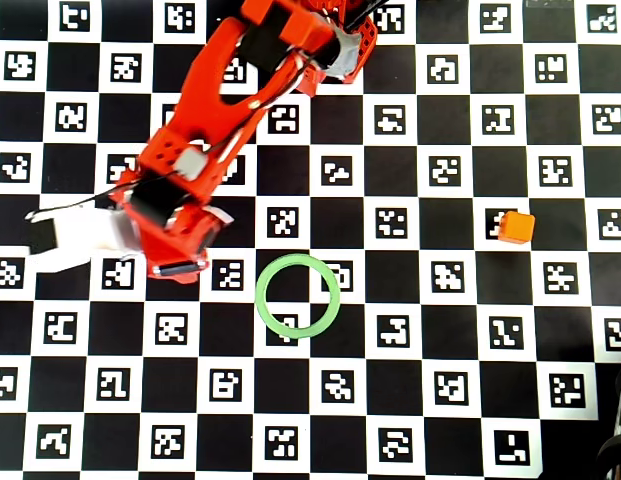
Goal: Grab the red cube then put it in the green circle then put the blue cube on top and finally the orange cube on top
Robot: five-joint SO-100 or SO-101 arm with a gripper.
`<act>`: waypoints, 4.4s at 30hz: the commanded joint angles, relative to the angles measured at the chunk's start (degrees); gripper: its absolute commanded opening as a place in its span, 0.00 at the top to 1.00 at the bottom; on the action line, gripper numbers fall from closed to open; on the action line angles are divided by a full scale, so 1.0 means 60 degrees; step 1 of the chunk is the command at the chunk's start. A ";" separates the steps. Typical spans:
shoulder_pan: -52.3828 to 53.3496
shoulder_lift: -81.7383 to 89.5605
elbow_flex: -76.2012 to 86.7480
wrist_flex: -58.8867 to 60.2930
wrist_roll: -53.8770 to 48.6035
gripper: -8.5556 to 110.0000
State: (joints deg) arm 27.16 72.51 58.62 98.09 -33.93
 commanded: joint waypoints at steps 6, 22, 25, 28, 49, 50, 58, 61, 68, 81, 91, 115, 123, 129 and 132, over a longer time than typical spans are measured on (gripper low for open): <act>-0.1787 0.1201 -0.0088 0.0073 0.3003 0.90; -0.3164 0.0381 0.0820 -0.1509 0.4980 0.89; -0.3164 0.0366 0.1392 -0.2036 0.5024 0.89; -0.3164 0.0322 0.2051 -0.2651 0.5039 0.89; -0.3530 -0.0059 0.4629 -0.5376 0.5522 0.89; -0.3560 -0.0088 0.4644 -0.5405 0.5522 0.89; -0.3604 -0.0103 0.4819 -0.5464 0.5479 0.89; -0.3589 -0.0044 0.4893 -0.5464 0.5435 0.89; -0.3442 0.0029 0.5010 -0.5479 0.5332 0.89; -0.3691 0.0059 0.5215 -0.5684 0.5522 0.89; -0.3750 0.0000 0.5288 -0.5845 0.5537 0.89; -0.3311 -0.0117 0.5405 -0.6123 0.5112 0.89; -0.3354 -0.0220 0.5376 -0.6064 0.5039 0.89; -0.3354 -0.0293 0.5332 -0.6035 0.5039 0.89; -0.3354 -0.0322 0.5303 -0.6021 0.5054 0.89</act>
State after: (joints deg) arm 6.77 68.55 91.67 62.31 -3.34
